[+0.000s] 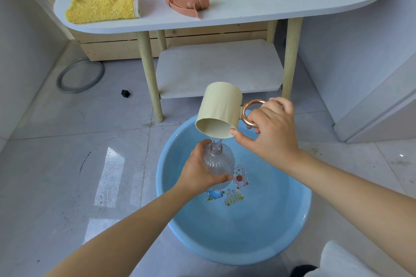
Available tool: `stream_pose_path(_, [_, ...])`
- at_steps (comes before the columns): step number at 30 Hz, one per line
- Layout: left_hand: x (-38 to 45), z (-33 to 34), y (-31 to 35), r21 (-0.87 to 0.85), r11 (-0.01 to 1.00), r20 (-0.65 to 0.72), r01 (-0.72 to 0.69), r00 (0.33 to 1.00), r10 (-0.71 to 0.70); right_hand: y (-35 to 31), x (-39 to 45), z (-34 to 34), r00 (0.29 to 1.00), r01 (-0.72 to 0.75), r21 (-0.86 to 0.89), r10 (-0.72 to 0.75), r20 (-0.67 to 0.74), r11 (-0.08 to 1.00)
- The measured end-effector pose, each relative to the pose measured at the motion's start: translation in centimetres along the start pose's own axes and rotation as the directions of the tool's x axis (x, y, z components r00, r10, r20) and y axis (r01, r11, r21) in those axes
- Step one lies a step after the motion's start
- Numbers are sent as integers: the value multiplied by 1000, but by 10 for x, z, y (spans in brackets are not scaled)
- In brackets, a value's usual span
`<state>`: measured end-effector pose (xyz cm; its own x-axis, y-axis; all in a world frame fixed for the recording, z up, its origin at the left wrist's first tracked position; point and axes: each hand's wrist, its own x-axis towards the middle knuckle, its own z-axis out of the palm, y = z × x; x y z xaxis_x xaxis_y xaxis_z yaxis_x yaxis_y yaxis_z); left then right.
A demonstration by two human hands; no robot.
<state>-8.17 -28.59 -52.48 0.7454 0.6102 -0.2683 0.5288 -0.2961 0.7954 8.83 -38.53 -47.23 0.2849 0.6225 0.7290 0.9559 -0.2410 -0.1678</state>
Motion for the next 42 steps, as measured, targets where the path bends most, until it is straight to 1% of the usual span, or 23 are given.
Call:
stream_pose_path(8, [0, 0, -3, -6, 1000, -4, -3, 1000, 2, 3, 0, 1, 999, 32, -1, -32, -23, 999])
stream_pose_path(14, [0, 0, -4, -10, 1000, -9, -14, 1000, 13, 3, -1, 1, 996, 83, -14, -83, -22, 996])
stream_pose_path(19, [1, -1, -5, -13, 1000, -16, -21, 1000, 21, 0, -3, 0, 997, 75, -11, -75, -16, 997])
stream_pose_path(24, [0, -4, -4, -29, 999, -15, -17, 1000, 17, 0, -6, -1, 999, -43, 20, 42, 21, 999])
stream_pose_path(26, [0, -5, -6, -51, 999, -14, -12, 1000, 11, 1, -11, 1, 990, -134, 36, 131, 60, 990])
stream_pose_path(29, [-1, -8, -10, -86, 996, -23, 1, 1000, -3, 4, -20, 6, 935, -334, 25, 328, 132, 942])
stream_pose_path(31, [-1, -9, -13, -98, 995, -40, 10, 999, -14, 9, -29, 13, 910, -369, -45, 371, 184, 928])
stream_pose_path(34, [-2, -11, -18, -123, 992, -39, 22, 999, -27, 21, -45, 22, 880, -272, -207, 330, 341, 940])
stream_pose_path(38, [-2, -13, -22, -129, 991, 15, 35, 999, -34, 29, -62, 30, 763, -27, -370, 259, 593, 929])
stream_pose_path(39, [-2, -13, -23, -136, 990, 14, 36, 999, -34, 29, -64, 31, 736, 28, -387, 243, 632, 922])
stream_pose_path(42, [-4, -13, -23, -159, 986, 3, 54, 999, -54, 31, -69, 33, 692, 137, -381, 187, 698, 914])
